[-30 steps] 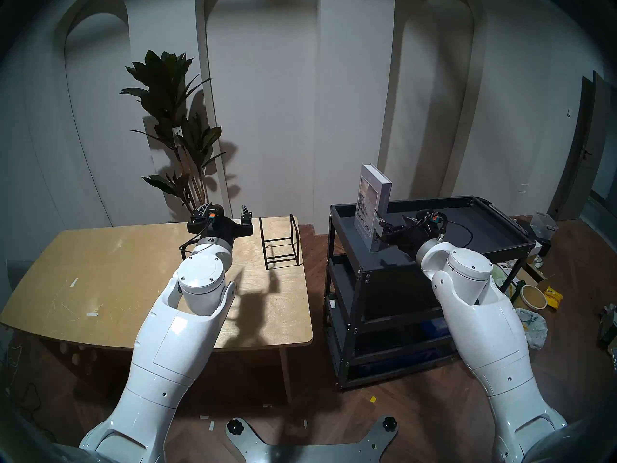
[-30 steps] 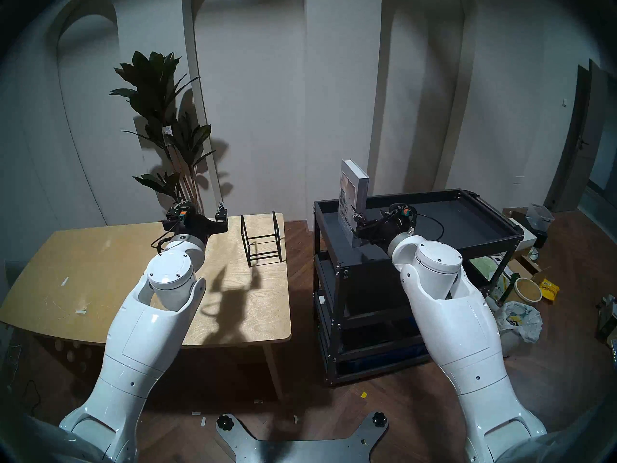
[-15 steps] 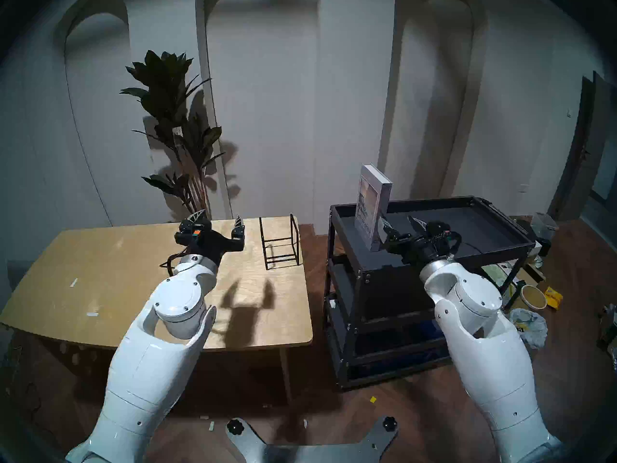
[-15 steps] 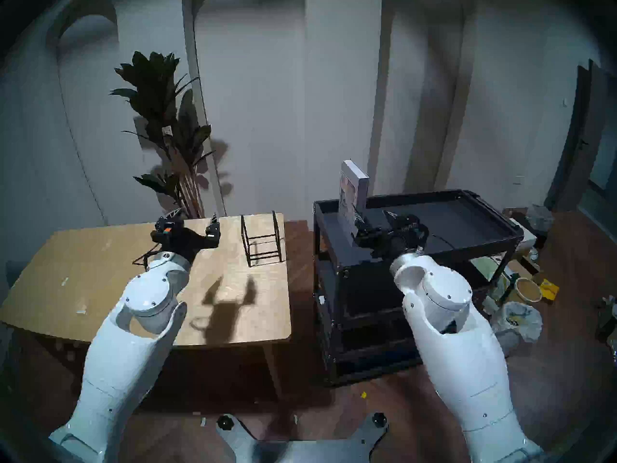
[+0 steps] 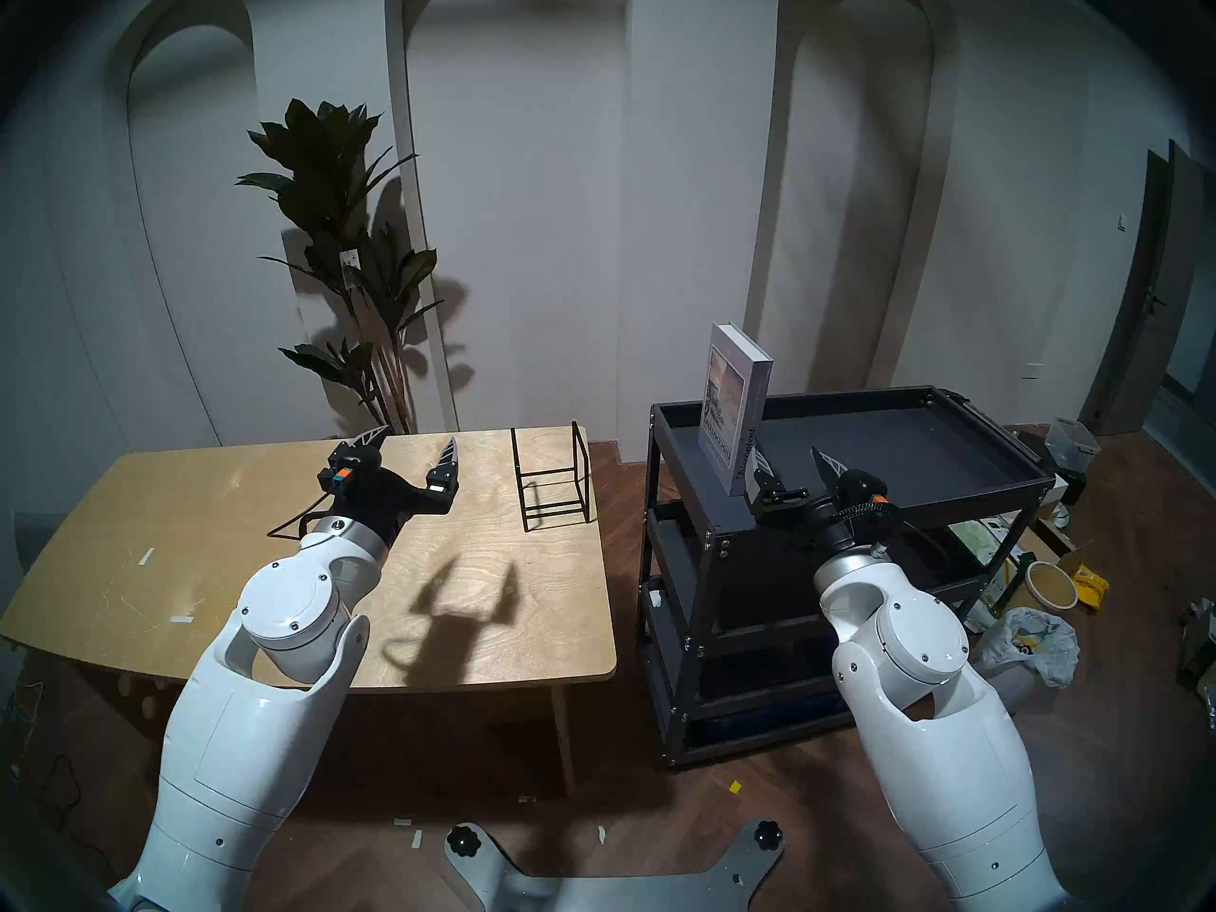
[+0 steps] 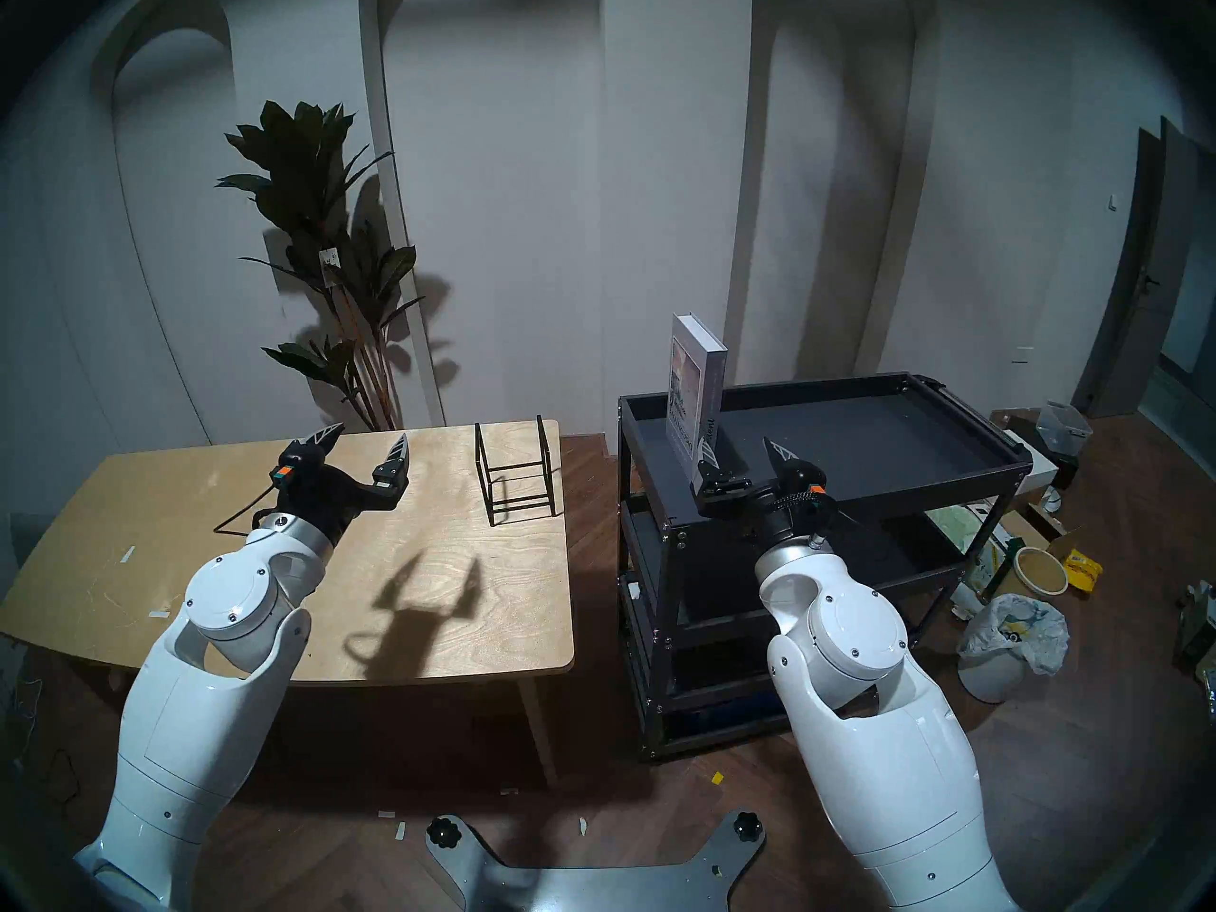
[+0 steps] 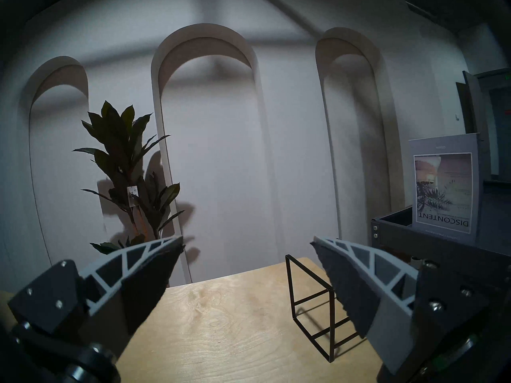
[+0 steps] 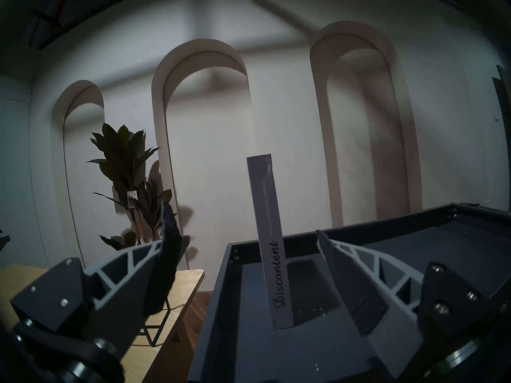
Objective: Transfer books between table and cart
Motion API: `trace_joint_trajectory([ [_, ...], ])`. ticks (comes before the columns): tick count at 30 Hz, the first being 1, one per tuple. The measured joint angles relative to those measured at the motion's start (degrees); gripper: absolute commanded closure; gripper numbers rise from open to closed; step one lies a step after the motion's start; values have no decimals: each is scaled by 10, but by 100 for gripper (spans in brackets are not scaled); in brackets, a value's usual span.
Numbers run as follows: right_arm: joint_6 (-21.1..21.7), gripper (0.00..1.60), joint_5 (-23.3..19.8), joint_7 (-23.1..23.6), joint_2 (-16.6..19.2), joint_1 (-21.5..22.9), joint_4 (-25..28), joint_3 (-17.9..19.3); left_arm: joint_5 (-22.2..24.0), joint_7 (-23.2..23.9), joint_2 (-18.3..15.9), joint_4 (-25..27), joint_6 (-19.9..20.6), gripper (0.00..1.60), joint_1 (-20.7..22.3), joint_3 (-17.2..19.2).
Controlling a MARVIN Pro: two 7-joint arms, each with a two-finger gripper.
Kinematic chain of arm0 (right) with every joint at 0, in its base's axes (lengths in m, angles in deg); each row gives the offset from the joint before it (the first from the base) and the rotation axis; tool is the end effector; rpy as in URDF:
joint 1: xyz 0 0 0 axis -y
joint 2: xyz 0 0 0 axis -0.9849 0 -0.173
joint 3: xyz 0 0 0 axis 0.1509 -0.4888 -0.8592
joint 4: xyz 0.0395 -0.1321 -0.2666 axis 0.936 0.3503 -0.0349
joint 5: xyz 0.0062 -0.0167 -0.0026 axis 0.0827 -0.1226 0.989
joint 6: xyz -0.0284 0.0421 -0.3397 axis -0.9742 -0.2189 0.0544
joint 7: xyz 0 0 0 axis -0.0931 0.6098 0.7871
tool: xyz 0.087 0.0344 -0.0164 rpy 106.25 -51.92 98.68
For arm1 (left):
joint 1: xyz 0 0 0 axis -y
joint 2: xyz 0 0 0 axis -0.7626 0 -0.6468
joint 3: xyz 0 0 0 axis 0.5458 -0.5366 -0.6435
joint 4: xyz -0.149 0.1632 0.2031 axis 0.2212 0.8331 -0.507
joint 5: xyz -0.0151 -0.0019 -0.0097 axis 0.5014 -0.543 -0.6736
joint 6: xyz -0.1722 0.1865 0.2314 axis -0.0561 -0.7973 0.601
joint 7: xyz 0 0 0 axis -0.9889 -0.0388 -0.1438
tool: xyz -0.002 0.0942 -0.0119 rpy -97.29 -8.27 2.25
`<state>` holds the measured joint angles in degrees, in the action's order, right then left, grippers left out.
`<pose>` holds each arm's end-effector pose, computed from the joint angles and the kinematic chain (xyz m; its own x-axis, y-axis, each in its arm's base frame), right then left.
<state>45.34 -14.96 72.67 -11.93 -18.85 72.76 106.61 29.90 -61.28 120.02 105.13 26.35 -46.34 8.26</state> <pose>0.4006 -0.0048 -0.2303 -0.1207 -0.1488 0.9815 0.1369 -0.9817 -0.1321 0.4218 0.0801 -0.2142 -0.1187 -0.1366 0.9835 -0.1086 -0.9828 -0.1496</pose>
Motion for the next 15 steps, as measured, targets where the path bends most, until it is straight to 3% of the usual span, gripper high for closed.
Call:
trace_joint_trajectory([
  [15, -5, 0, 32, -30, -6, 12, -10, -23, 11, 17, -9, -1, -9, 0, -1, 8],
])
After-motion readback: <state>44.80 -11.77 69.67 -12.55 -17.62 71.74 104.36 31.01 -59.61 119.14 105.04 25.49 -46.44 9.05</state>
